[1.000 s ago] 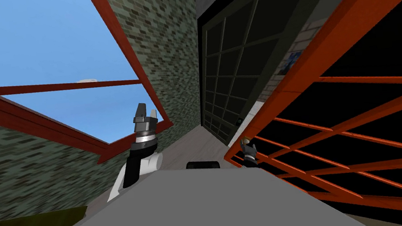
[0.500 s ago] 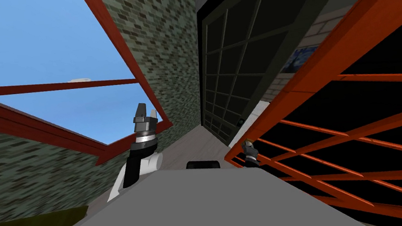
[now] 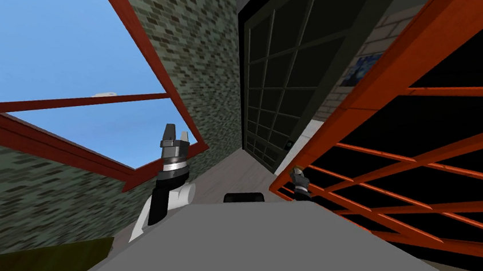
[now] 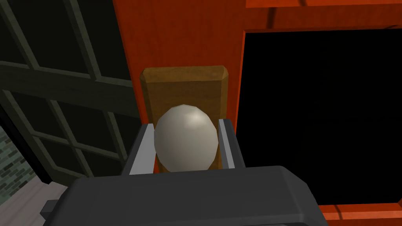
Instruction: Pull the door open
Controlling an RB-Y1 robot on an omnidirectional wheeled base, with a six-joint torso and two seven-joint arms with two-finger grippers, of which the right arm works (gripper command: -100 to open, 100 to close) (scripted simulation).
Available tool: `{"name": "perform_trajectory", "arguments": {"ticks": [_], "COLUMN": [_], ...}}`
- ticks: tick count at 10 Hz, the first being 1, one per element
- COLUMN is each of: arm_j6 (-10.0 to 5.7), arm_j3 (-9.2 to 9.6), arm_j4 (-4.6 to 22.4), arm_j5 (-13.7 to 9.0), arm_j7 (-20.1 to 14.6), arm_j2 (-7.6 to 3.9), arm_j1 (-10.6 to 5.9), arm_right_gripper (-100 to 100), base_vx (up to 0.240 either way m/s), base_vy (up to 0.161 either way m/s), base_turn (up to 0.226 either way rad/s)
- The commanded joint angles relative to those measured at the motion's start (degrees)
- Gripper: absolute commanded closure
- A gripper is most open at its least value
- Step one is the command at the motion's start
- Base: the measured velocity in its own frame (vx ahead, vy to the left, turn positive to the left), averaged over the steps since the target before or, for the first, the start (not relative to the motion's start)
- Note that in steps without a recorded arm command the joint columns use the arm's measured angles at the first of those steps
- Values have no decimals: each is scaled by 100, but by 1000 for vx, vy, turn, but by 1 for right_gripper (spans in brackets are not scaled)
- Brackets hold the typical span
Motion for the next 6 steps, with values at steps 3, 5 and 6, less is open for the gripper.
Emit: {"name": "perform_trajectory", "arguments": {"ticks": [3,5,6], "arm_j6": [31,31,31], "arm_j3": [322,486,552], "arm_j4": [-195,-281,-315], "arm_j5": [162,251,287], "arm_j7": [-169,-263,-300], "arm_j2": [-81,-140,-164], "arm_j1": [118,156,172], "arm_right_gripper": [100,100,100], "base_vx": [-255,-259,-251], "base_vy": [6,-12,-36], "base_turn": [71,57,68]}}
